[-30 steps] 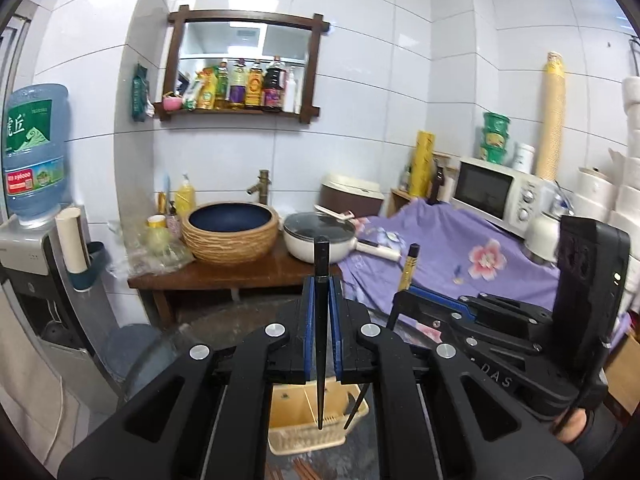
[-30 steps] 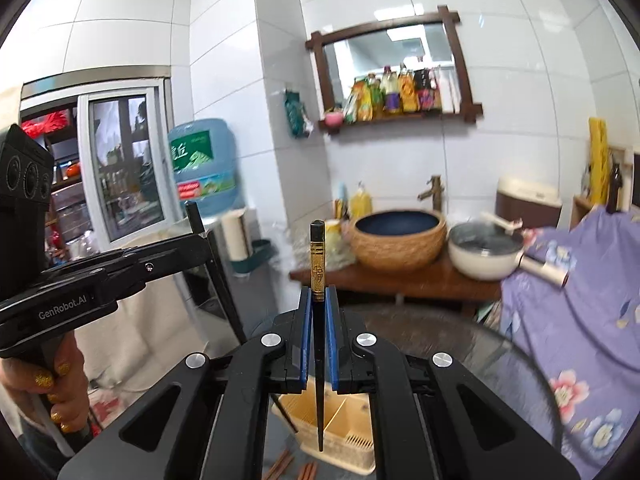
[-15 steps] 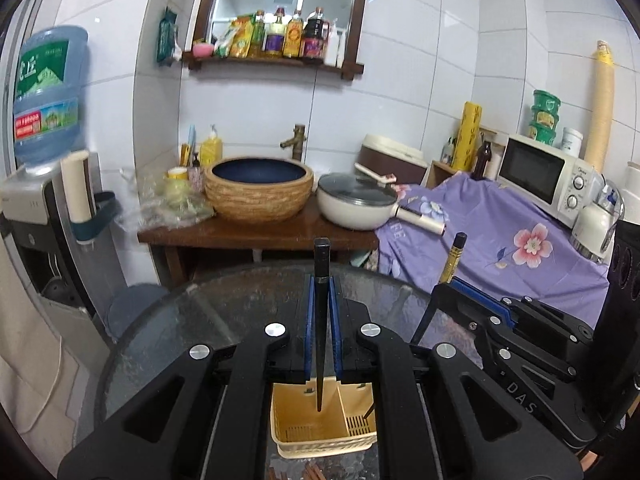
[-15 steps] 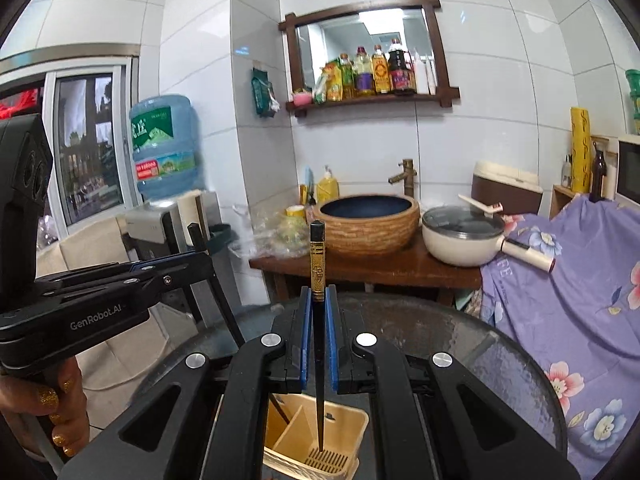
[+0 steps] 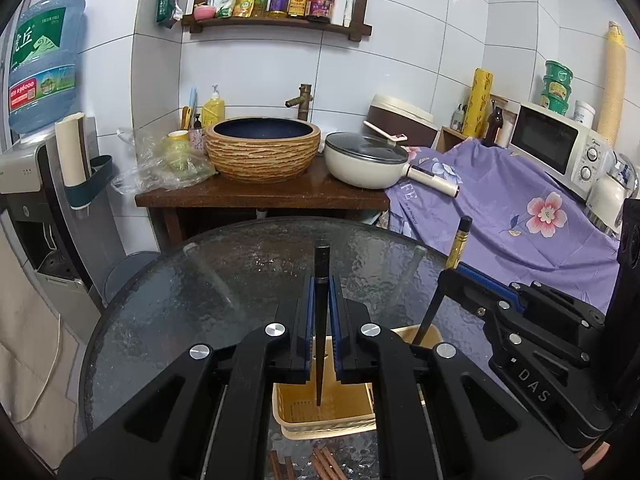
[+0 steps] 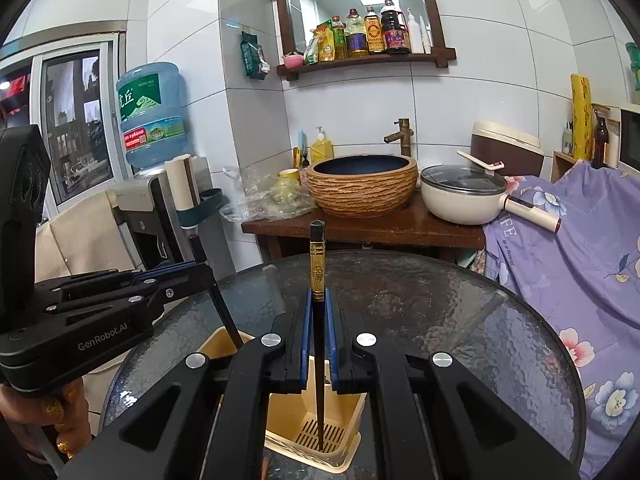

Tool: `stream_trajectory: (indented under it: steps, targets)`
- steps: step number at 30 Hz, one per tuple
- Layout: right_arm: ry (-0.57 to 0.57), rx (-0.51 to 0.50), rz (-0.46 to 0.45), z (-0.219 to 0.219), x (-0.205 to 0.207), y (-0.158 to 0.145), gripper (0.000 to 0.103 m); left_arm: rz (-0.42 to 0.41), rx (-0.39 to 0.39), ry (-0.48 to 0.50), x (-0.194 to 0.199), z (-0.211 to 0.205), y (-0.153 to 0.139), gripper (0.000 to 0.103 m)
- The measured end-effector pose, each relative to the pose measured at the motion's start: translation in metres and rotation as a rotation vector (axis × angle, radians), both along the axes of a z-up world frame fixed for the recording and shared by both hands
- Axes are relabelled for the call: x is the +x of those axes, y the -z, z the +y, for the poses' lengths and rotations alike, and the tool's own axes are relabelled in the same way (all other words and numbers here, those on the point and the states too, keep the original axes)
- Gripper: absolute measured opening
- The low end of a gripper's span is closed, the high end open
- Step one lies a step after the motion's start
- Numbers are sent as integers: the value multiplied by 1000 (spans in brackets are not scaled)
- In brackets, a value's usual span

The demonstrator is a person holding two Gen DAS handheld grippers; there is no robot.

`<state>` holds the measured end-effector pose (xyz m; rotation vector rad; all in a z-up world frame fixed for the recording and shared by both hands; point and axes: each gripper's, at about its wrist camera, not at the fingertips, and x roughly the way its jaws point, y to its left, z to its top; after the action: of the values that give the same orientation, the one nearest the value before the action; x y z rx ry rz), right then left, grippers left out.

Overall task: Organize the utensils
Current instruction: 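Lower both chopsticks into the basket and open both tools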

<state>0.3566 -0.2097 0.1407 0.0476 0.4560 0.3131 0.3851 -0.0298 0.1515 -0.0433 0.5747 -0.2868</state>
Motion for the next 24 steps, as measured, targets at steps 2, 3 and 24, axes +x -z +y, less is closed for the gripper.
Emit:
stream_trajectory:
  steps: [2,3,24]
  targets:
    - [3,2,-3,-1,1,1,7,9,2,0,2,0,5,8]
    - [4,4,-3,-2,1,1,7,11,3,0,3,0,5,8]
    - [62,20,-50,-17,-25,3,58,-48,12,30,-34,6,11,78]
